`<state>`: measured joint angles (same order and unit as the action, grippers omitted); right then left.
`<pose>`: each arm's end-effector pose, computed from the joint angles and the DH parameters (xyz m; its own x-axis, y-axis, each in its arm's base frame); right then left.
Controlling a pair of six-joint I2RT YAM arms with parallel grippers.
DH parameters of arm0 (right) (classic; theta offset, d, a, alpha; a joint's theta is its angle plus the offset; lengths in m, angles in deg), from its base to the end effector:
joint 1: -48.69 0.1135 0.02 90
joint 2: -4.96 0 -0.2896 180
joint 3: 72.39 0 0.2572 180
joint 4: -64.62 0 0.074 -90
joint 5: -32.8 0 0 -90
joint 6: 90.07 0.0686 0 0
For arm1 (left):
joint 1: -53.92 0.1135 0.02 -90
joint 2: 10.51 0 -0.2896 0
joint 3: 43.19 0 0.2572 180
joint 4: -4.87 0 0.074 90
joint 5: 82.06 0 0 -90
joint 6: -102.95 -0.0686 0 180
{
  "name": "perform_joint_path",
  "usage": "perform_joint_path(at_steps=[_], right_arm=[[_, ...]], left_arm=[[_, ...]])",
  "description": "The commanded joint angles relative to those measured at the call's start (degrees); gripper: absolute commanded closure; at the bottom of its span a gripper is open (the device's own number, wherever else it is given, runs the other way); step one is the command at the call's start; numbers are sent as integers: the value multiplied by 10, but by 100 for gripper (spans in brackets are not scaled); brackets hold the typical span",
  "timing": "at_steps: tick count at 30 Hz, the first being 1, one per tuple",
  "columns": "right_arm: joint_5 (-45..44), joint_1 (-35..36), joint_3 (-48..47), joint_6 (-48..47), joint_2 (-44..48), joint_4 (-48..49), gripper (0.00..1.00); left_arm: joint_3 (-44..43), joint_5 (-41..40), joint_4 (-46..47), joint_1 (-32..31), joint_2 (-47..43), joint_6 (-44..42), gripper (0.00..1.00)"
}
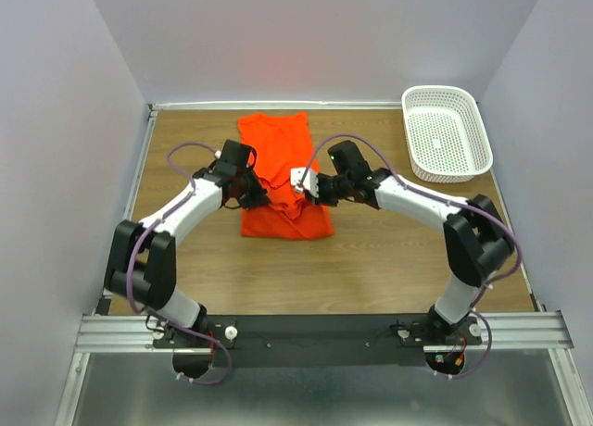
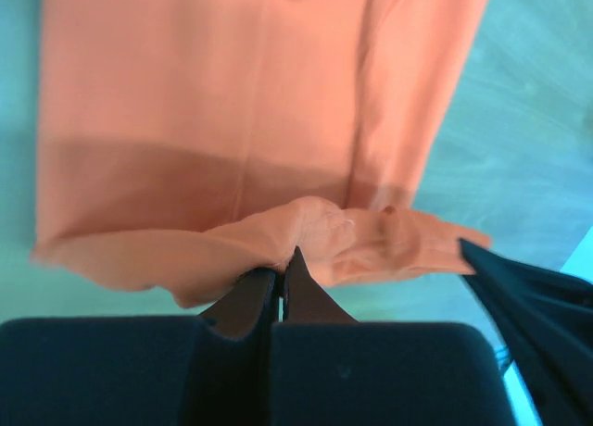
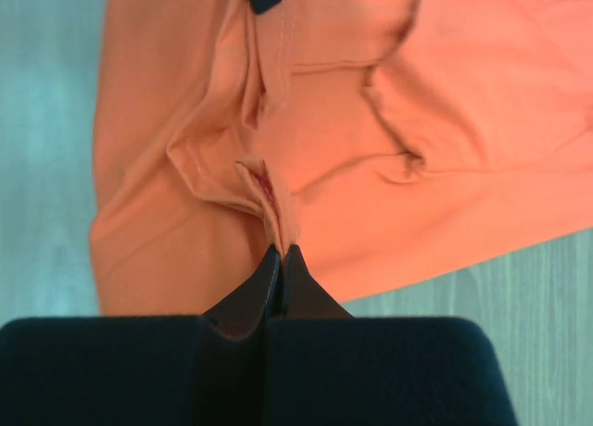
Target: Fold and stack the t-shirts
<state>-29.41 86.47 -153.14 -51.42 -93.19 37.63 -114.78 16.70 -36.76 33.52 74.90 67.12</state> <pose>0.2987 0.2720 0.2290 0.2836 -0.6543 -0.7010 -0.9348 -0.0255 -0.3544 0.3028 -0.1238 0.2239 -0.7968 -0.5586 -0.2303 -0.3768 0.7574 -0.5332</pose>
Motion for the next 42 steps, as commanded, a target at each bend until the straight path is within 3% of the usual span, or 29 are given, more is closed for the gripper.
perform_joint_path(at_steps=[1,4,17,42], right_arm=[[-30,-17,-65,36,-55,15,99],[-51,-29,-130,55,-99,22,99],[-124,-51,-255,109,-199,44,99],[-171,-59,-323,136,-267,56,100]], left_arm=[[-73,29,35,26,69,-62,100],[-117,39,34,40,116,-79,100],[-212,64,41,87,201,-113,100],[-300,61,17,119,273,-122,100]])
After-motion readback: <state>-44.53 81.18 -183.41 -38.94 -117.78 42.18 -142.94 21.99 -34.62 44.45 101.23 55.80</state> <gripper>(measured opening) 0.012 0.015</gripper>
